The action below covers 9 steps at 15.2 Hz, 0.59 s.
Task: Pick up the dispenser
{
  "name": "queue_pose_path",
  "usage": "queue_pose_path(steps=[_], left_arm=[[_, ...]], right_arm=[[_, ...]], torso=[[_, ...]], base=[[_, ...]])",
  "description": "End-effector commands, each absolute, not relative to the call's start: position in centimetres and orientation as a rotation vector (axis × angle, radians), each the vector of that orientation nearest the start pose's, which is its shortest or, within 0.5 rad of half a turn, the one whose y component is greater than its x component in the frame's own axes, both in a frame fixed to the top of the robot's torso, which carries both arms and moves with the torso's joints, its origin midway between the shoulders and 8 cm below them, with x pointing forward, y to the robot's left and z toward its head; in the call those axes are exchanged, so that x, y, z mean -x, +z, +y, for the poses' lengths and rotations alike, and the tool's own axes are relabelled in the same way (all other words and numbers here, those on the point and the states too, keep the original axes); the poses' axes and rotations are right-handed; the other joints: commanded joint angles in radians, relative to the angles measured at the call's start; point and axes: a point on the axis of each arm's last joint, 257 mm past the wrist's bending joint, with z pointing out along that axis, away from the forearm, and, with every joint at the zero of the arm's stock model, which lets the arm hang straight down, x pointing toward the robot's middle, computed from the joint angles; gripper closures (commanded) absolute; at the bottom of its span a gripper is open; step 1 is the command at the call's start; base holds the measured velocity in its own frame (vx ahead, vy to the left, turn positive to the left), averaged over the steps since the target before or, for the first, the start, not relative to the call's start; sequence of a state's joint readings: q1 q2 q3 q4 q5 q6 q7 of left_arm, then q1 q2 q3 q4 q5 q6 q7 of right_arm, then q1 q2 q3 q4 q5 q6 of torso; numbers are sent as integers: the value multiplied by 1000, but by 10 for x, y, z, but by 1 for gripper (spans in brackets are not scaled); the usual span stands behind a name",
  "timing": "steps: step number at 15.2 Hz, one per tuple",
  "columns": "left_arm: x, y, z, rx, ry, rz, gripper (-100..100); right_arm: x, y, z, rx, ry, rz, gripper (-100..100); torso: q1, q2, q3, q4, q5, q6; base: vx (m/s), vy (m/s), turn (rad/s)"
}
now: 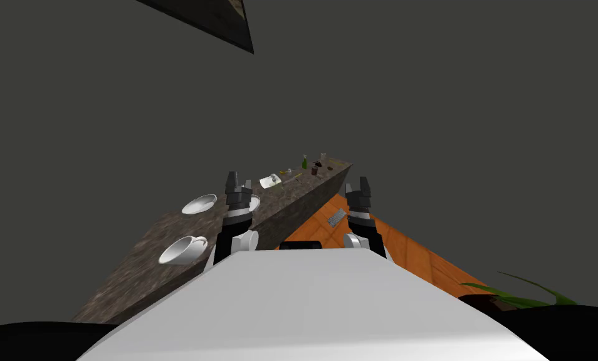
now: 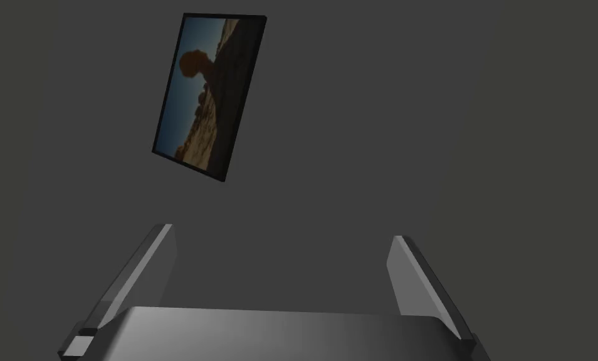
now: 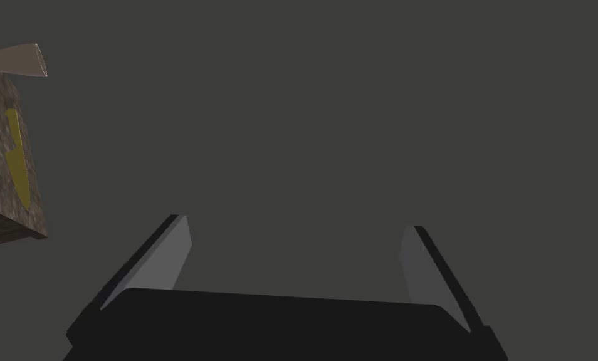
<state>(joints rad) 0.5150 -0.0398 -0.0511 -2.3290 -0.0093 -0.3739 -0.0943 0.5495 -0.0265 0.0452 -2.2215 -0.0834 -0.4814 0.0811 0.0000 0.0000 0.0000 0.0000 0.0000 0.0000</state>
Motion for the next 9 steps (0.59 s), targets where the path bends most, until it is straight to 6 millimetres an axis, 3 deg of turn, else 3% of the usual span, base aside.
queue_pose_path(steps=[1, 9], left_arm=[[-360, 12, 268, 709, -1234, 723, -100], [-382, -11, 280, 735, -1217, 873, -100]], right_arm=[[-354, -23, -280, -766, 1277, 692, 0], [-354, -23, -280, -766, 1277, 692, 0]], torso=[[0, 0, 0, 0, 0, 0], [1, 1, 0, 0, 0, 0]], base=[[-2, 1, -29], [-10, 7, -49]])
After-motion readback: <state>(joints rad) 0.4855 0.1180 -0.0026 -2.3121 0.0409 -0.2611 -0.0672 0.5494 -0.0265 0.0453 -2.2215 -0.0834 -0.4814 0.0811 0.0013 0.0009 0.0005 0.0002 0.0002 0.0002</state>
